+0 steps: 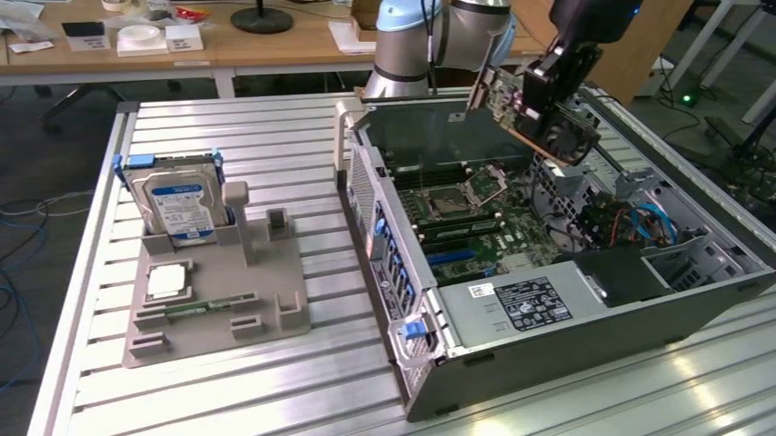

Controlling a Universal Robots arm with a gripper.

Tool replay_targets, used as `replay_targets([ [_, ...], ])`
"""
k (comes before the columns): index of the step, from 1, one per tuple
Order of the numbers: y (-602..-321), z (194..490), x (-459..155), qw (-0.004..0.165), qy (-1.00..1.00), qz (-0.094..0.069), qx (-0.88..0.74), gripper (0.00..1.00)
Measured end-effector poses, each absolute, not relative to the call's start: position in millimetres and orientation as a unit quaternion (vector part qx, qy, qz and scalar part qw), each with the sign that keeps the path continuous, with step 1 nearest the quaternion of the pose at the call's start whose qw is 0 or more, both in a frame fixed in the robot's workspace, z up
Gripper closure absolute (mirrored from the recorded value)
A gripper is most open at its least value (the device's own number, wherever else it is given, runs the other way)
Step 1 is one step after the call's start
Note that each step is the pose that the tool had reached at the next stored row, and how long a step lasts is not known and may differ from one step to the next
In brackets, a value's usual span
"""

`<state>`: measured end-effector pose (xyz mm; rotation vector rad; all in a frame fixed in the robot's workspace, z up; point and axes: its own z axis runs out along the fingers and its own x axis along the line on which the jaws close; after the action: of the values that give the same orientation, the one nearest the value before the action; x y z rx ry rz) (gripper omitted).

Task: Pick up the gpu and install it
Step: 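Insert the gpu into the slot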

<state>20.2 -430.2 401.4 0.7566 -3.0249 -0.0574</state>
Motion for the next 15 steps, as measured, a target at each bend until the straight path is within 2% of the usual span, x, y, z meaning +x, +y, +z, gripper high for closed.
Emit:
replay_targets([
  [15, -430.2, 401.3, 20.3, 0.014, -0.928, -0.017, 0.373, 0.72],
])
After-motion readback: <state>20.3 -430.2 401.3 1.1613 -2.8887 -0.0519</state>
